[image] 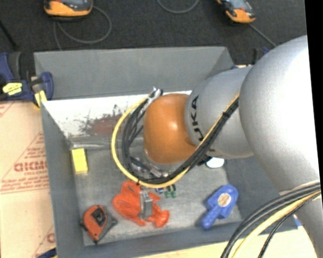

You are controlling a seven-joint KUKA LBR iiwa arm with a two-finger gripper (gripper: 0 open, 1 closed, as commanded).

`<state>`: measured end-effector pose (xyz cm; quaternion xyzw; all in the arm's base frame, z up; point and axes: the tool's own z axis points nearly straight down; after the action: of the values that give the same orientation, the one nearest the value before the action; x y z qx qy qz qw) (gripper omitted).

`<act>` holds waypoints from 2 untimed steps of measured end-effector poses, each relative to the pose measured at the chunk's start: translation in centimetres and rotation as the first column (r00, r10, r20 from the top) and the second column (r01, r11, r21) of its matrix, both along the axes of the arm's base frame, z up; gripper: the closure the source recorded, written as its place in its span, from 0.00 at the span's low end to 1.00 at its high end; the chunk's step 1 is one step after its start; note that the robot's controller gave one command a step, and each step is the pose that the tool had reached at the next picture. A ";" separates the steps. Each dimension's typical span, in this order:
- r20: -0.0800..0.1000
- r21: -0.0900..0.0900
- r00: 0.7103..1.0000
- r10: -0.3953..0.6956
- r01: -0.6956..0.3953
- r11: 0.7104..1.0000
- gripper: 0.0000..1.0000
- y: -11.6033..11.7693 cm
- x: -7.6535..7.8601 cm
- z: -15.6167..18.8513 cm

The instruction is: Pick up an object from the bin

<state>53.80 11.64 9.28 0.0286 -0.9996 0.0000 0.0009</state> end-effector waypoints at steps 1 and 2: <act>0.003 0.001 0.972 -0.234 0.234 0.972 0.00 0.2 -1.9 0.6; 0.002 -0.001 0.945 -0.327 0.327 0.945 0.00 -0.3 -3.3 -0.3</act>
Offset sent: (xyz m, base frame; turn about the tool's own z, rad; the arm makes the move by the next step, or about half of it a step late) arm -0.0598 -0.0168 -0.0228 -0.5345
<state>50.53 11.33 9.01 -0.1376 -0.9905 0.0006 -0.0002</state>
